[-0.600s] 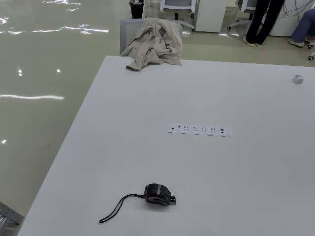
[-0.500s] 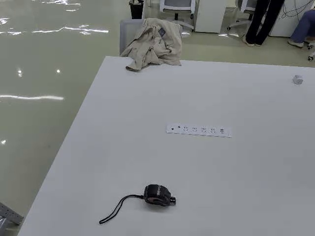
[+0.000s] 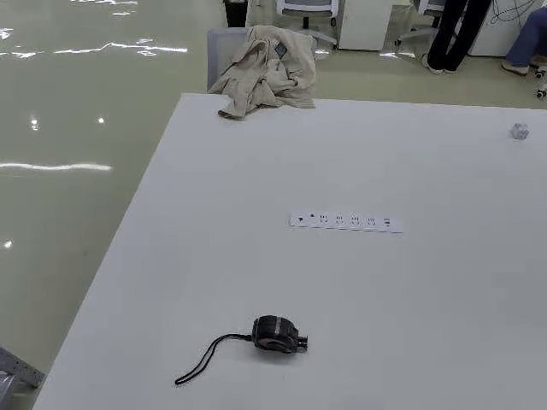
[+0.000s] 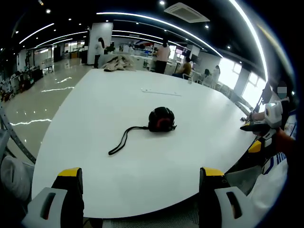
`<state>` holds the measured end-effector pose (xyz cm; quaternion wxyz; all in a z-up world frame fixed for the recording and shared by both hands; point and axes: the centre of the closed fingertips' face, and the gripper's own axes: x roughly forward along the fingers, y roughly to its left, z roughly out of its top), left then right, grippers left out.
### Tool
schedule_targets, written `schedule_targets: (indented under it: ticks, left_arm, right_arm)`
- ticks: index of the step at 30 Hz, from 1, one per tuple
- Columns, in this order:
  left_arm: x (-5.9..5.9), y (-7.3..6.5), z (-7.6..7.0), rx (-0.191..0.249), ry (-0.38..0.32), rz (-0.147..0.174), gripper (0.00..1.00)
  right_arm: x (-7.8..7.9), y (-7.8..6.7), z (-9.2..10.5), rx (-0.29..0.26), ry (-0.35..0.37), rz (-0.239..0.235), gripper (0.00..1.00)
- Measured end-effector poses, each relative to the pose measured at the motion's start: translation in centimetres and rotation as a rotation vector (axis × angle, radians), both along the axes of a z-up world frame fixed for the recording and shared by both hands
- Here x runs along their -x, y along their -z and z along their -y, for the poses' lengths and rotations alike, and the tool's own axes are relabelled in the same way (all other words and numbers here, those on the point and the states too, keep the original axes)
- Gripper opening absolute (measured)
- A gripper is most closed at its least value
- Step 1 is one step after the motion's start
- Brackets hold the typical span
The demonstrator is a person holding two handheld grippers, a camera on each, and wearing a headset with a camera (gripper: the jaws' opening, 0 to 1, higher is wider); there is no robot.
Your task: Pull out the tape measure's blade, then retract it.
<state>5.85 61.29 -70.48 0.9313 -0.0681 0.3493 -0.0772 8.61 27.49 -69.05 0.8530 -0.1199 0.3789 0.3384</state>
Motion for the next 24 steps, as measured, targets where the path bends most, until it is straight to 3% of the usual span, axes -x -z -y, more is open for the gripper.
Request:
schedule_targets:
  ticks: [24]
  left_arm:
    - [-0.08,0.03,0.25,0.006,0.016,-0.006,1.00]
  right_arm:
    - [-0.56,-0.12,-0.30,0.000,-0.017,0.009,0.97]
